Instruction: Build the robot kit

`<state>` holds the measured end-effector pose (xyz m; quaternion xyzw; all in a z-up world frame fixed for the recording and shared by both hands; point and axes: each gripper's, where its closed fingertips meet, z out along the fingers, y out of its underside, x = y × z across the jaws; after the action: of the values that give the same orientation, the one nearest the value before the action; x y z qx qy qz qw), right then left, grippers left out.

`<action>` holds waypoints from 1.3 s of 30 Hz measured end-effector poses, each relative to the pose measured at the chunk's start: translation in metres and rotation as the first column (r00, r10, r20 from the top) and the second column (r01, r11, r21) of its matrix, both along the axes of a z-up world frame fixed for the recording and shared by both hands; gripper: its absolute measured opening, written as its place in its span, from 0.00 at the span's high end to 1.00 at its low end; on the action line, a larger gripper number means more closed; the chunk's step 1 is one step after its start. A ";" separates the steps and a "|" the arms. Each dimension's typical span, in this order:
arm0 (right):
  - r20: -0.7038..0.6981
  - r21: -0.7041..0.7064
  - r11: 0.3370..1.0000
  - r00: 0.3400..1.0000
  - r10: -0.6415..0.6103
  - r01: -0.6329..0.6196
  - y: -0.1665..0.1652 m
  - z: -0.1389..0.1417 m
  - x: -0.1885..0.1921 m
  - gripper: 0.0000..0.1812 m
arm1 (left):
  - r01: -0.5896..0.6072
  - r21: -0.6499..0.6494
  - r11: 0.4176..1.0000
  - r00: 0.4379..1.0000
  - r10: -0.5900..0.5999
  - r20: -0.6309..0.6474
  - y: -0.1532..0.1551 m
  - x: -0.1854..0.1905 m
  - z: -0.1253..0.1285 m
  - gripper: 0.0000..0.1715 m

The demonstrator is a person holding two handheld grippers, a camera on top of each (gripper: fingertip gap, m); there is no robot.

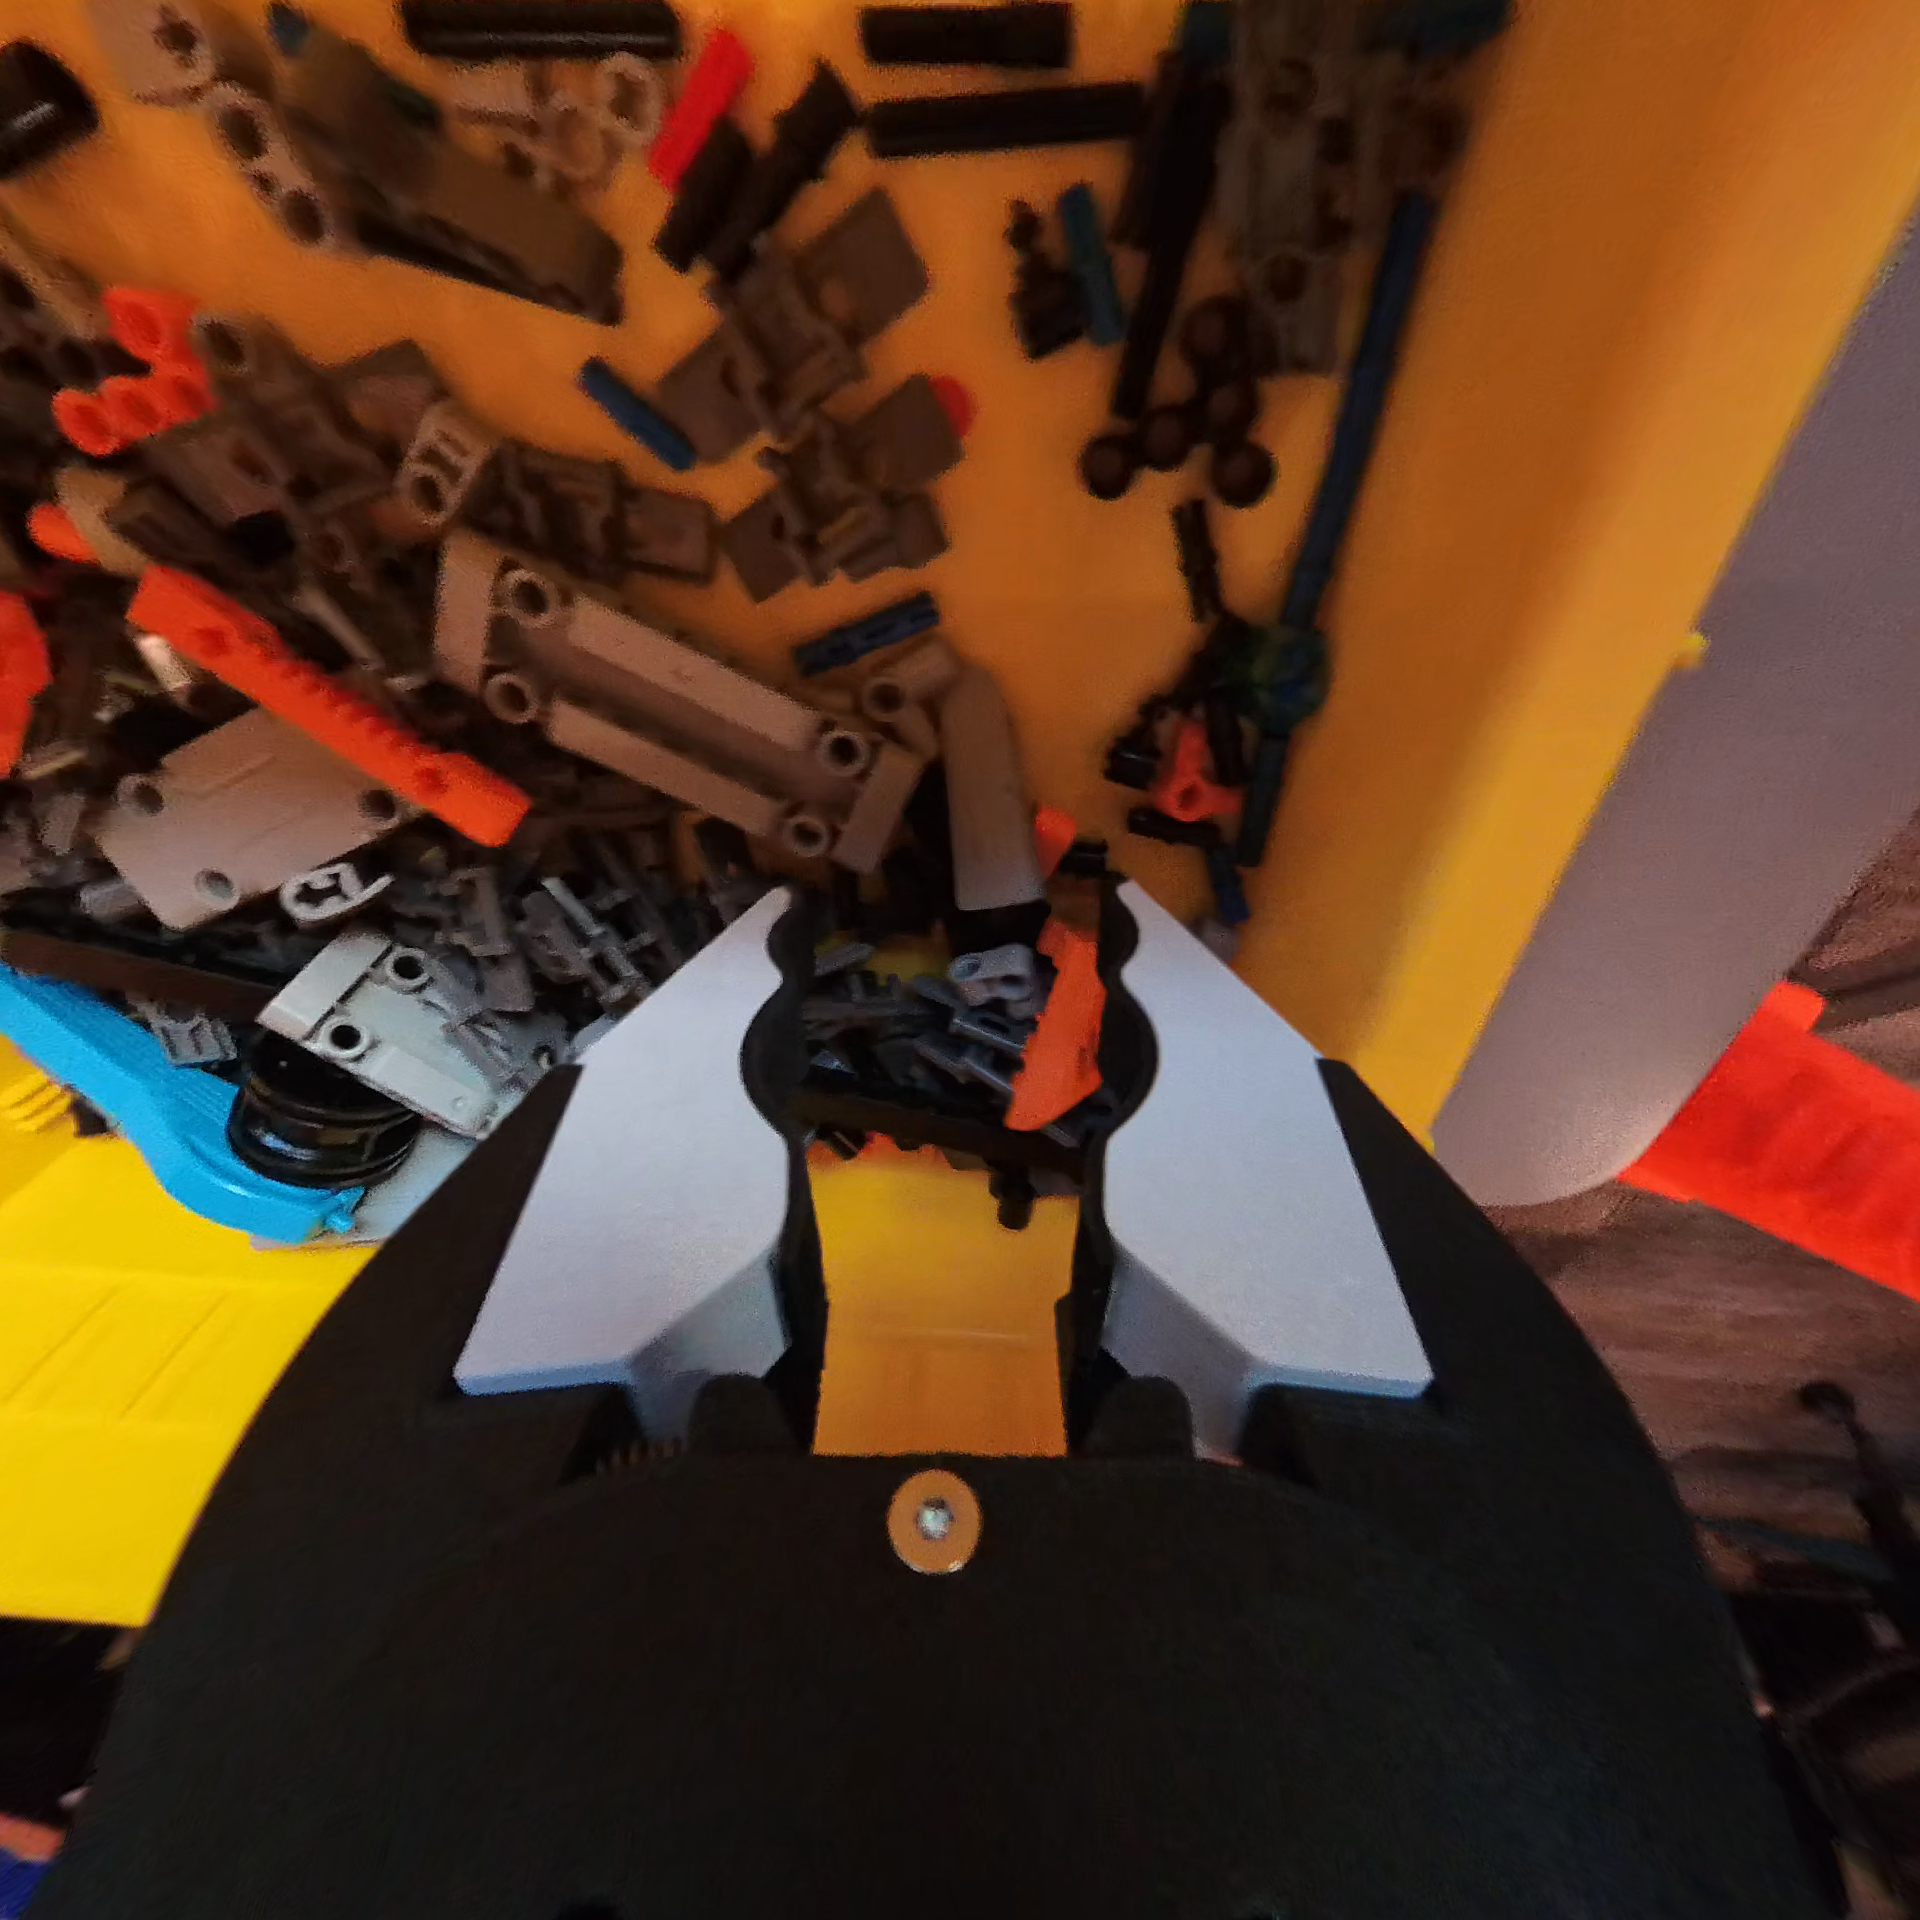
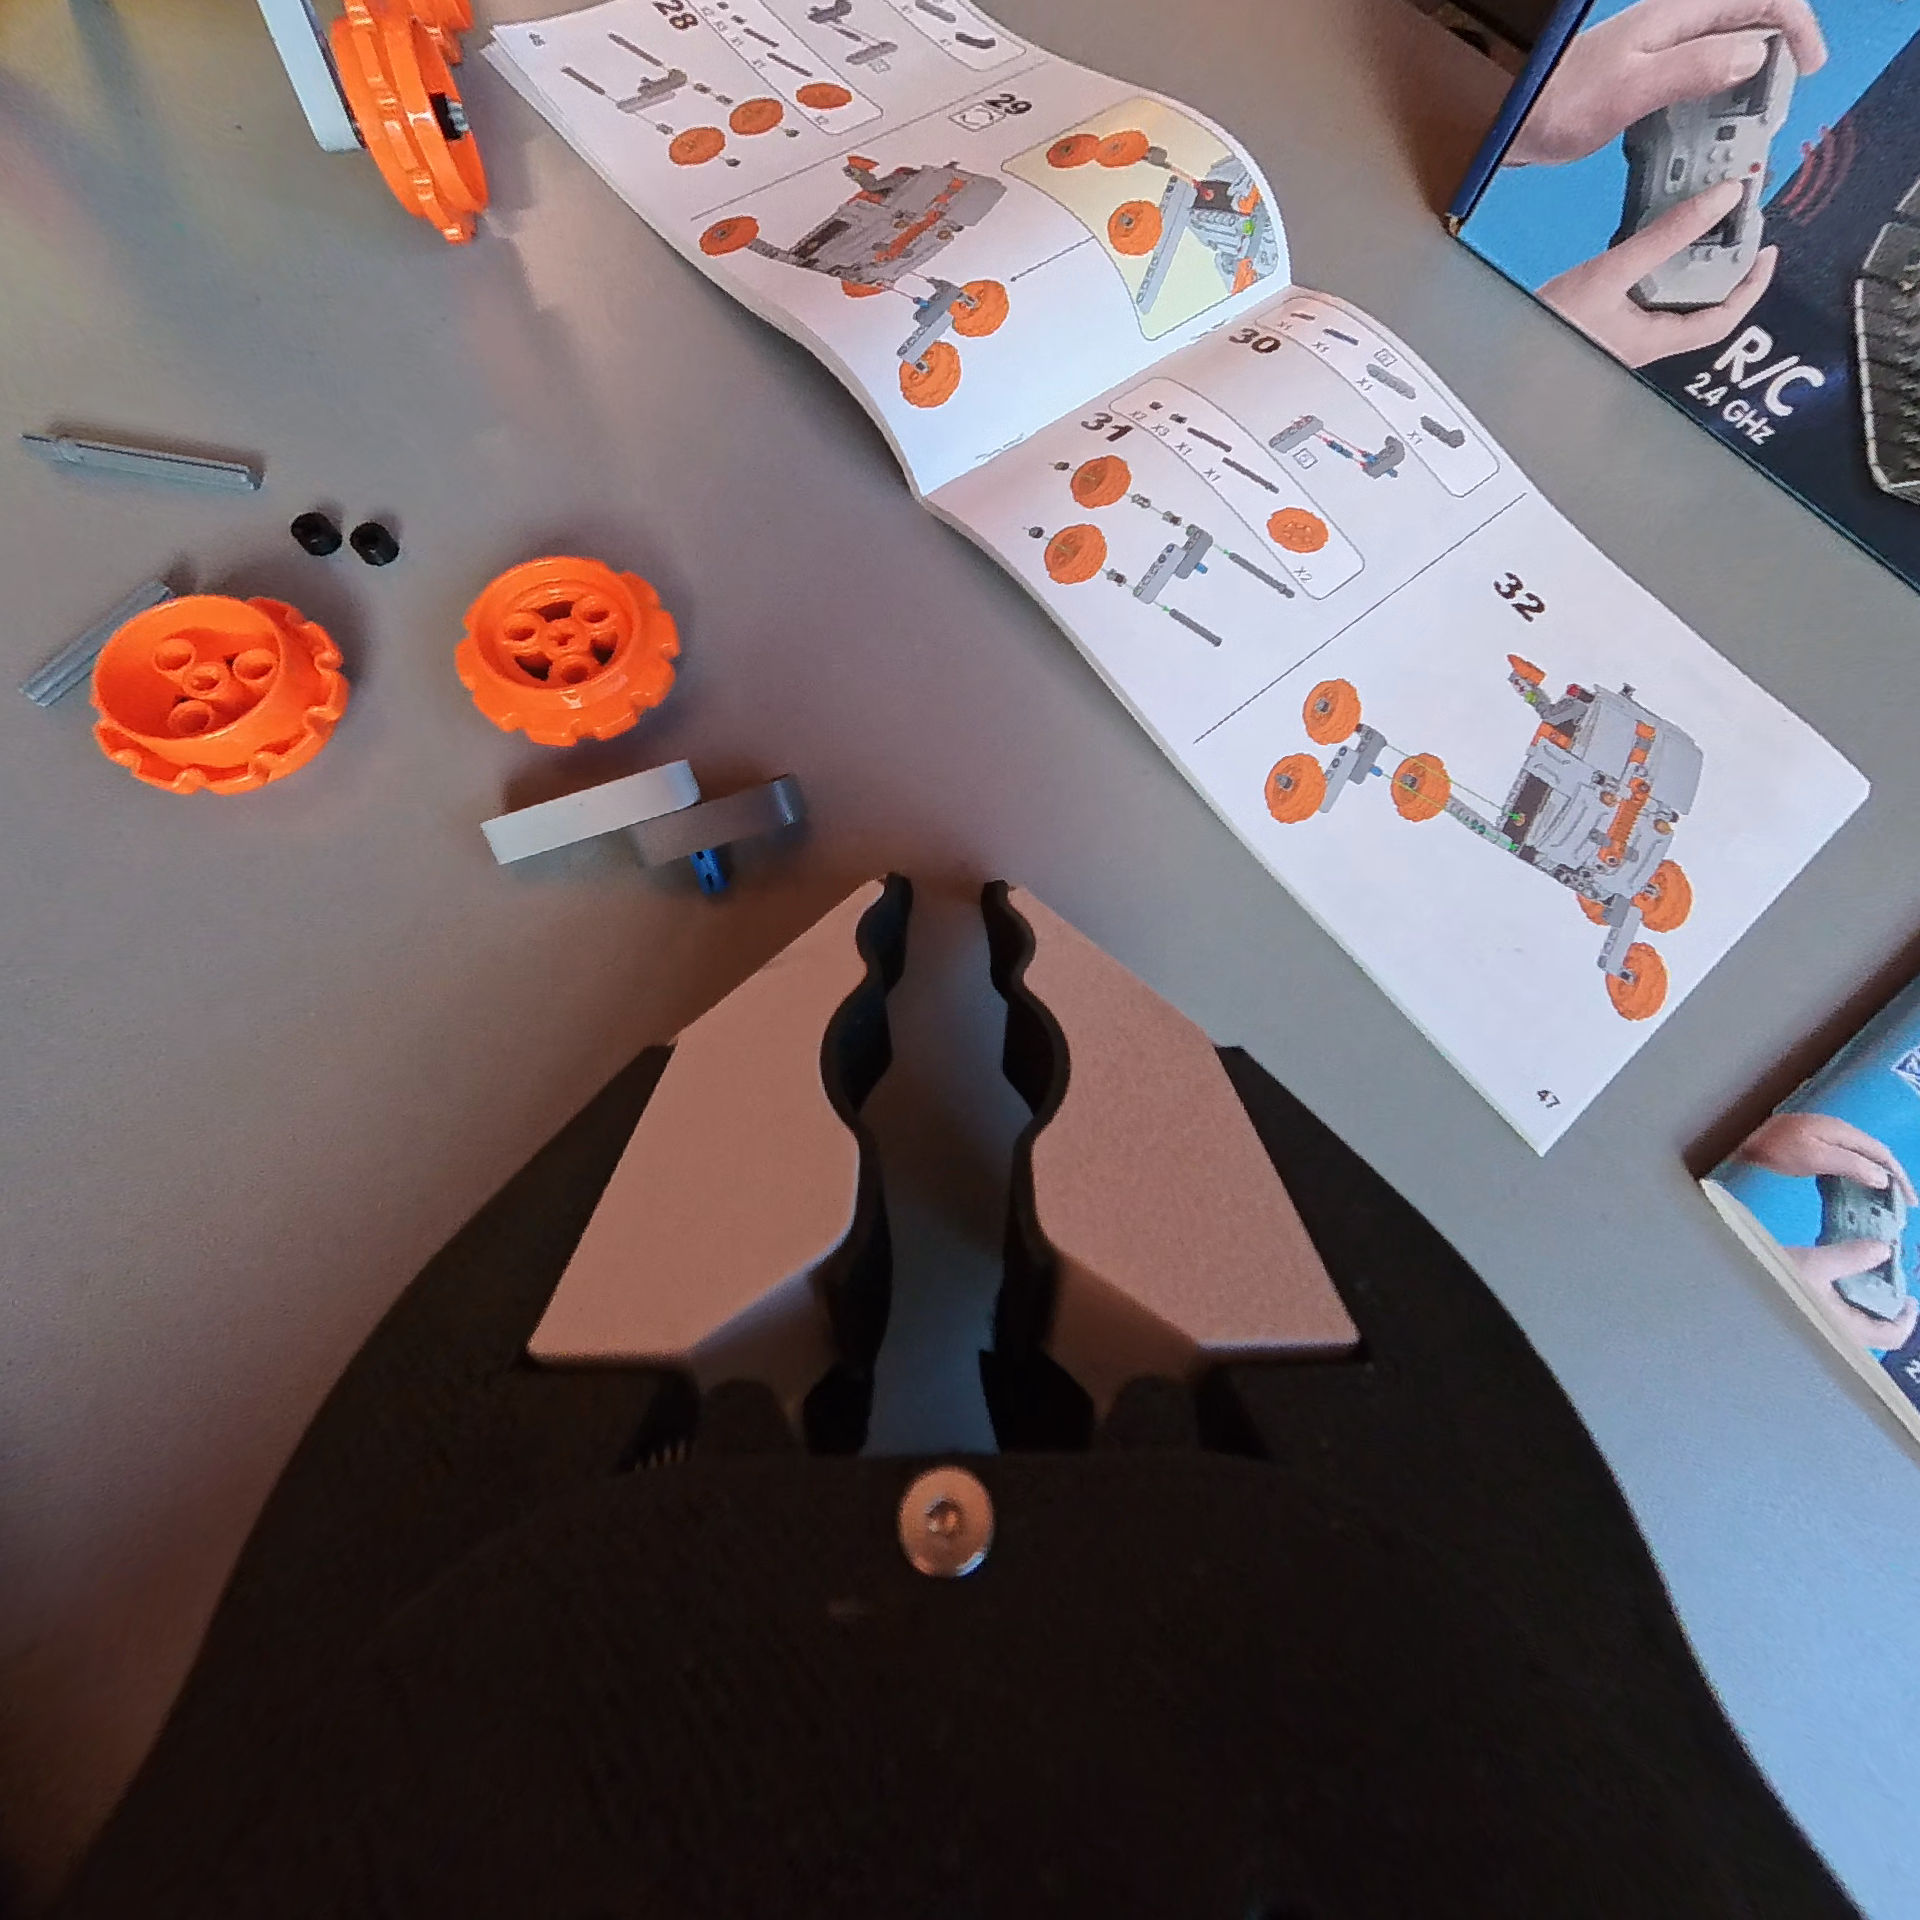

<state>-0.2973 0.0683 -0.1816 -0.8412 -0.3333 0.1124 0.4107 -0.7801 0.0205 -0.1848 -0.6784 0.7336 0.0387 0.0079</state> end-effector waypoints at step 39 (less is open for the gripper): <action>-0.005 -0.005 1.000 1.000 0.014 -0.014 -0.003 0.000 -0.001 0.91 | -0.111 -0.162 0.980 0.988 0.126 0.087 -0.030 0.011 0.000 0.93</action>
<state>-0.2986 0.0652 -0.1817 -0.8396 -0.3380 0.1181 0.4085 -0.7691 -0.0091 -0.1844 -0.7207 0.6912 -0.0515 -0.0124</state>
